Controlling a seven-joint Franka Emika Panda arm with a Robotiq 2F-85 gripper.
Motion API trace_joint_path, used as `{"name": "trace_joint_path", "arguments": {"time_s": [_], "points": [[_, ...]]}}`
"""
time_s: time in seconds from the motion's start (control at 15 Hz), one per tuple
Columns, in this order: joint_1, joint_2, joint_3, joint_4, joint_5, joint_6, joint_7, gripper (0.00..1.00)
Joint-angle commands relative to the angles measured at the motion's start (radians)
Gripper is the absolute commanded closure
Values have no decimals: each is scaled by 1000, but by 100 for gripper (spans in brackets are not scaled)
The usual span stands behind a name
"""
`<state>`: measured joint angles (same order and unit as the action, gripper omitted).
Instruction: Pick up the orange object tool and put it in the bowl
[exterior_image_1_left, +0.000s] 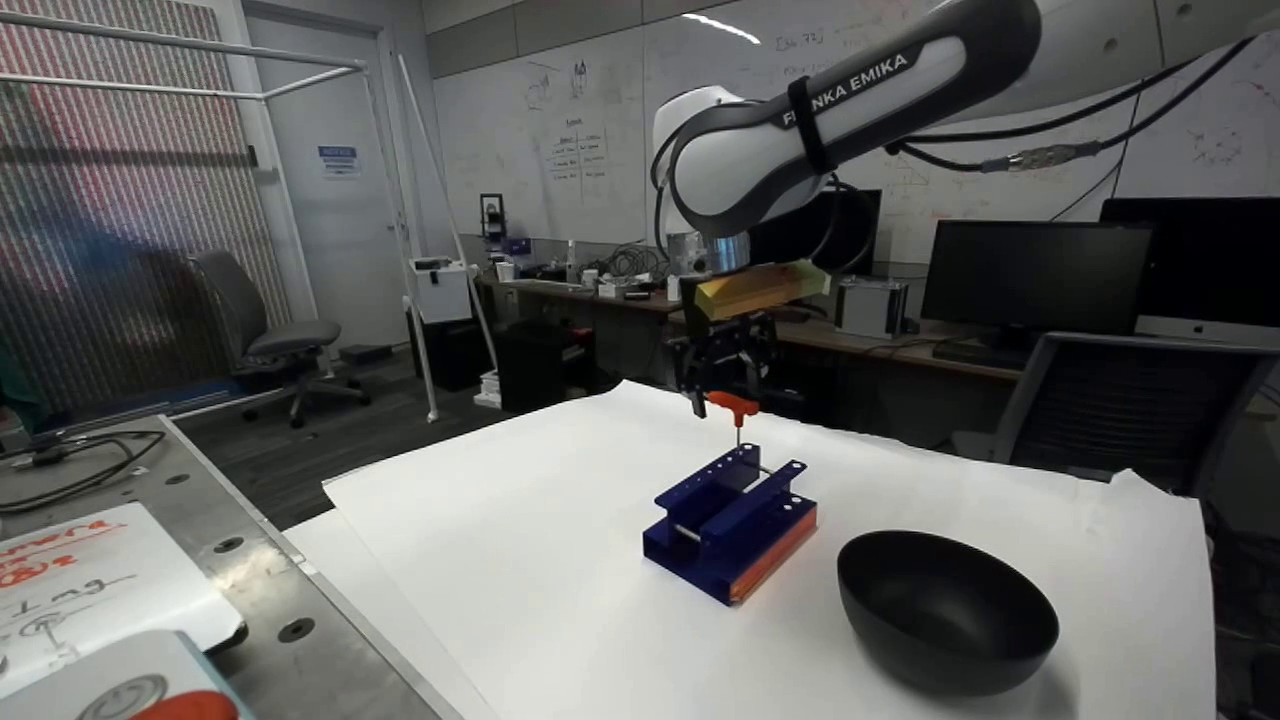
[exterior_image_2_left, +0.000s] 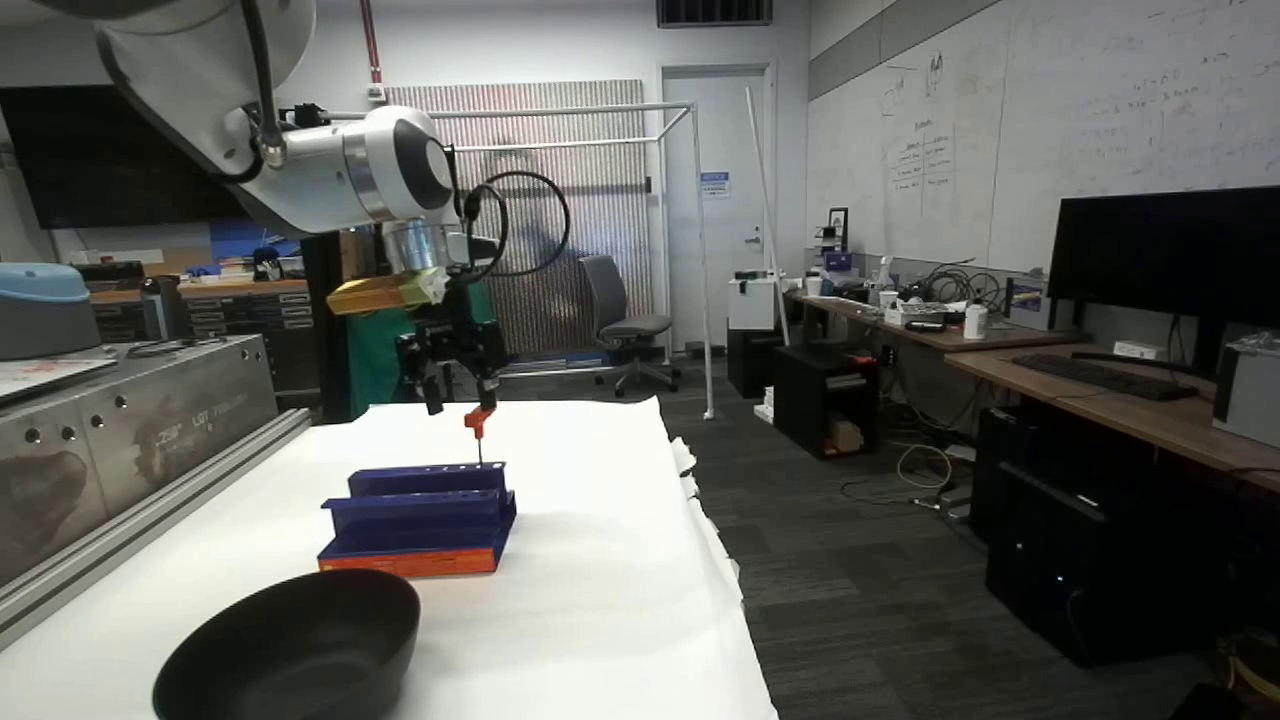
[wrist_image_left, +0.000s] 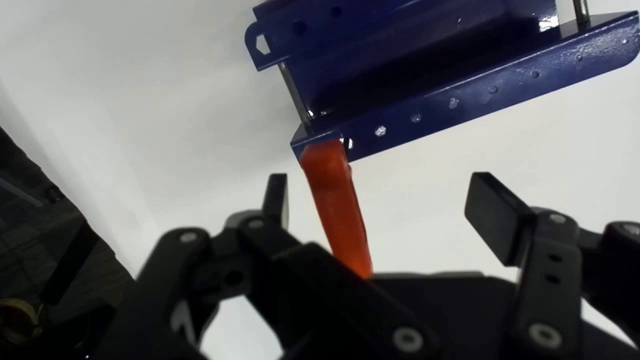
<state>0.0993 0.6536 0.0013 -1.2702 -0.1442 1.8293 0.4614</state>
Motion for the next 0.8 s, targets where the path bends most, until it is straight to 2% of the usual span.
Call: {"name": "trace_joint_path", "arguments": {"time_s": [0.0,0.4,0.53,0.6,0.67,0.73], "points": [[4,45,-18,81,32,-37,-46,44],[1,47,-31,89,32,-62,-55,90],[1,37,-37,83,33,-77,-45,91],[2,25,-39,76,36,-83,-37,87],[2,14,-39,70,39,-92,-35,88],[6,-30,-37,49,42,-112,-30,89]]}}
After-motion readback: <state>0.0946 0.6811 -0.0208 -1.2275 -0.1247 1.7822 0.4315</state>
